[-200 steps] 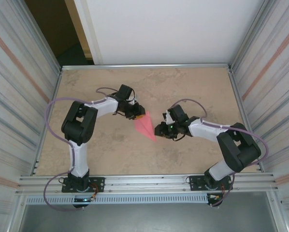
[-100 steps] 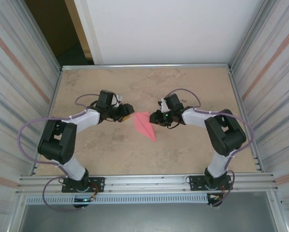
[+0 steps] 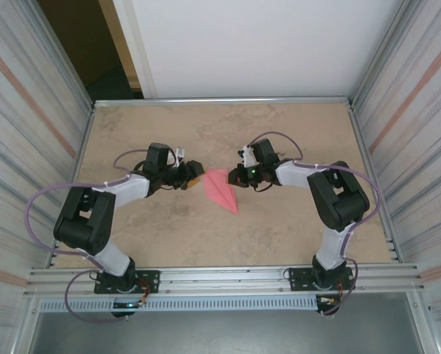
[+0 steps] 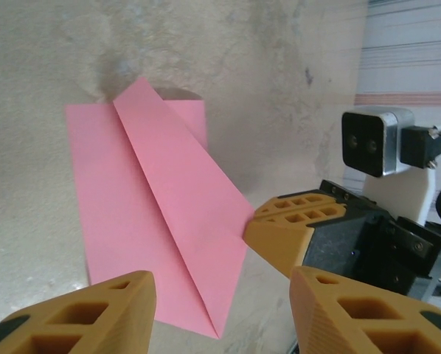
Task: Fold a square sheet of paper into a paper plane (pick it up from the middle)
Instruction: Pick up the paper from the center of the table.
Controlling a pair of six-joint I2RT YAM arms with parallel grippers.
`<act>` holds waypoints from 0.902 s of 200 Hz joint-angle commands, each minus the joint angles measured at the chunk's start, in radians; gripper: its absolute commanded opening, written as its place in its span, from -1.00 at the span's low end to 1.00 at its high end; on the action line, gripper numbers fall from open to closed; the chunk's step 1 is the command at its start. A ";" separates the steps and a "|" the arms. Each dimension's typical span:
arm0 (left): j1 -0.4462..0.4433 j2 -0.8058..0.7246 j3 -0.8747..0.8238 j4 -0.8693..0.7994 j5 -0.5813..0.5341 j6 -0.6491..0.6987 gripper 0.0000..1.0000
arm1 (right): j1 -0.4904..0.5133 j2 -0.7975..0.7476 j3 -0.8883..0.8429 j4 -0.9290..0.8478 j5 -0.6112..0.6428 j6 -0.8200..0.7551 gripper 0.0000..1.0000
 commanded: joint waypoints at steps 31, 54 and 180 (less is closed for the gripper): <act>-0.007 -0.117 -0.057 0.280 0.148 -0.052 0.21 | -0.026 -0.221 -0.036 0.156 -0.048 0.107 -0.98; -0.044 -0.139 -0.055 0.342 0.166 -0.036 0.38 | -0.030 -0.280 -0.047 0.211 -0.067 0.169 -0.98; -0.125 -0.082 -0.002 0.635 0.271 -0.093 0.20 | -0.052 -0.351 -0.068 0.451 -0.178 0.405 -0.95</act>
